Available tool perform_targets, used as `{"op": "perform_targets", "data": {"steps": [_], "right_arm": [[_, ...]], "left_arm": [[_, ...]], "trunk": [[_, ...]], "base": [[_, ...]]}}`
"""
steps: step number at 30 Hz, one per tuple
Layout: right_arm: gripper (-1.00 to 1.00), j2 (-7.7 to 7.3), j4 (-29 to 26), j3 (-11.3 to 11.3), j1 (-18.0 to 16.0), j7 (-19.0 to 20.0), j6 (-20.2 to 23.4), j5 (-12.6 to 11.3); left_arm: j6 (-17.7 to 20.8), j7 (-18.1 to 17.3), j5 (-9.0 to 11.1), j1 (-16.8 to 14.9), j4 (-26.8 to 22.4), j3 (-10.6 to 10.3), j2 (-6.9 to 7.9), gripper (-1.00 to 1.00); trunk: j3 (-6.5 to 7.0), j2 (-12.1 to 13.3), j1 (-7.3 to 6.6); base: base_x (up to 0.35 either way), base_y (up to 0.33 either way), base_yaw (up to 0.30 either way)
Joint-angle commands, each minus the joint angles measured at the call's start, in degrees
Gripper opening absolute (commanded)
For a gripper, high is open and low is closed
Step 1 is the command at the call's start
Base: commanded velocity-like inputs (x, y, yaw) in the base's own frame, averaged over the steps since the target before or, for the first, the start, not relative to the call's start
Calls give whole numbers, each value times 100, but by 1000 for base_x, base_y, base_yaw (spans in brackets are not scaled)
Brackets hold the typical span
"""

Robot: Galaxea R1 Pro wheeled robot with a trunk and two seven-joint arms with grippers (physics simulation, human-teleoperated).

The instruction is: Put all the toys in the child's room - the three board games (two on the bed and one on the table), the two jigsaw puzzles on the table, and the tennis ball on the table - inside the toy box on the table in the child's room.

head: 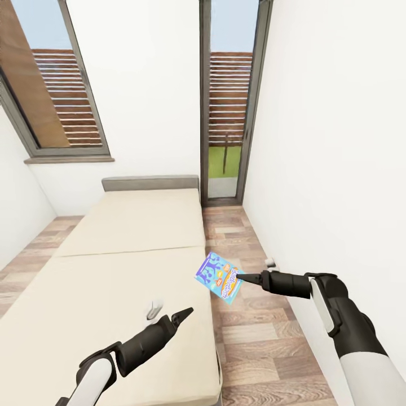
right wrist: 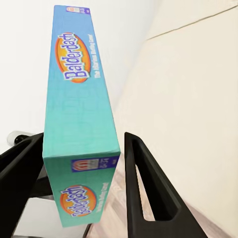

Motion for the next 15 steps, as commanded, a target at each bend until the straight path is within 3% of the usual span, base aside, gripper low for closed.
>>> {"op": "perform_targets", "data": {"steps": [1,8,15], "right_arm": [[-100,1,-28,-3,2,19,15,12],[-100,7,-205,-10,117,13,29,12],[-100,18,-342,-11,192,3,37,12]], "left_arm": [[13,27,41,-4,-5,-4,4,100],[13,27,41,-3,-4,-4,5,100],[13,27,41,-2,-1,-6,4,100]], "trunk": [[18,34,-20],[180,315,-174],[191,315,-174]], "base": [[0,0,0],[0,0,0],[0,0,0]]}}
